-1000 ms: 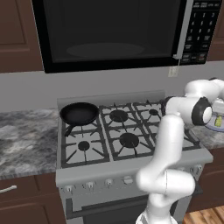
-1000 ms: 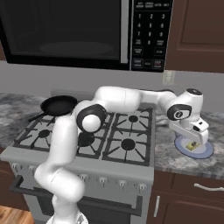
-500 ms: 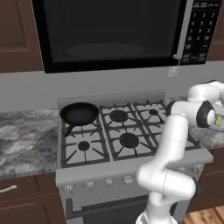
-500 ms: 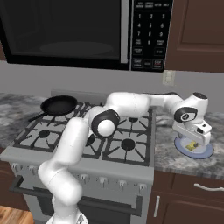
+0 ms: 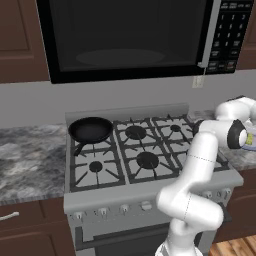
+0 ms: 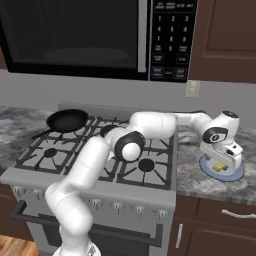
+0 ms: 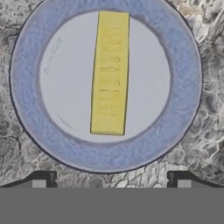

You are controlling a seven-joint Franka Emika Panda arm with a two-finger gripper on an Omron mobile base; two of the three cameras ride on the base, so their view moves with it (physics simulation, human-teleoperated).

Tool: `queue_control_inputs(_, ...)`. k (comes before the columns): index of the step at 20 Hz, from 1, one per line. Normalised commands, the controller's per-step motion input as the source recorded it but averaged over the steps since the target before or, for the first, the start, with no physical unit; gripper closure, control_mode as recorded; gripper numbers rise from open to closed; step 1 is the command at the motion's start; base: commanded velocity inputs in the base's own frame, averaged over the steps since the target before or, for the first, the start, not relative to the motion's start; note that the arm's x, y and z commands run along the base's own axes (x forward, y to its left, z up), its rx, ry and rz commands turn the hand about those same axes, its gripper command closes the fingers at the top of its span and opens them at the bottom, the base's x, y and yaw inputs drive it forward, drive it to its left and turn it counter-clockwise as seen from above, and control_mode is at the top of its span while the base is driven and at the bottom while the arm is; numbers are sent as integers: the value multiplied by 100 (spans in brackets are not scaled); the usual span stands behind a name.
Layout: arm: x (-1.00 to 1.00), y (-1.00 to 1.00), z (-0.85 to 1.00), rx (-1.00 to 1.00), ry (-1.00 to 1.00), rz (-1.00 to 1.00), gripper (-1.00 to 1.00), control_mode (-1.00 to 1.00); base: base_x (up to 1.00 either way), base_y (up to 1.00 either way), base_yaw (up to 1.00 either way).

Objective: Pick up the butter stick and place it in the pan. Then turn on the burner for the pan.

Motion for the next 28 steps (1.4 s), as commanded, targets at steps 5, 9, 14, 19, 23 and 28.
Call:
queue_control_inputs(5,19,-9,-9,0,0,0,-100,-100,0,0,0)
queue_control_inputs(9,27,-14,-9,0,0,0,-100,-100,0,0,0)
queue_control_inputs(14,24,-21,-12,0,0,0,-100,-100,0,0,0)
queue_control_inputs(19,18,-21,-13,0,0,0,-100,-100,0,0,0)
queue_control_inputs(23,9,-16,-15,0,0,0,-100,-100,0,0,0)
queue_control_inputs(28,2,-5,-18,0,0,0,-100,-100,0,0,0)
